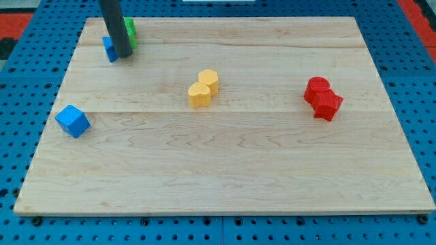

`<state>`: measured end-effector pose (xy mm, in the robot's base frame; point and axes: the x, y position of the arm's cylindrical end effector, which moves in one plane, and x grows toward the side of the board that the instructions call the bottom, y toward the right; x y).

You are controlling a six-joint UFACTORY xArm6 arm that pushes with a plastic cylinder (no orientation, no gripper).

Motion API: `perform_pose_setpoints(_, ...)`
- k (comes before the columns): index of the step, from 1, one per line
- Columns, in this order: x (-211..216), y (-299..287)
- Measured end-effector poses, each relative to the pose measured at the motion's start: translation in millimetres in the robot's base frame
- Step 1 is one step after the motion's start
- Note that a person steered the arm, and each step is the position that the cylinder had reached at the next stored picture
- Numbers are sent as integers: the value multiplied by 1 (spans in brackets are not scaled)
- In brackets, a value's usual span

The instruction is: Move the yellow hexagon closer to the blue triangle

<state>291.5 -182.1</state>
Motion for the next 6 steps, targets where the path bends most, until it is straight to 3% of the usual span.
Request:
perform_pose_setpoints(1,-4,91)
perform_pose_setpoints(2,22,212)
perform_pose_setpoints(3,113,221)
perform_pose_setpoints(5,24,43)
perform_pose_setpoints(6,41,68)
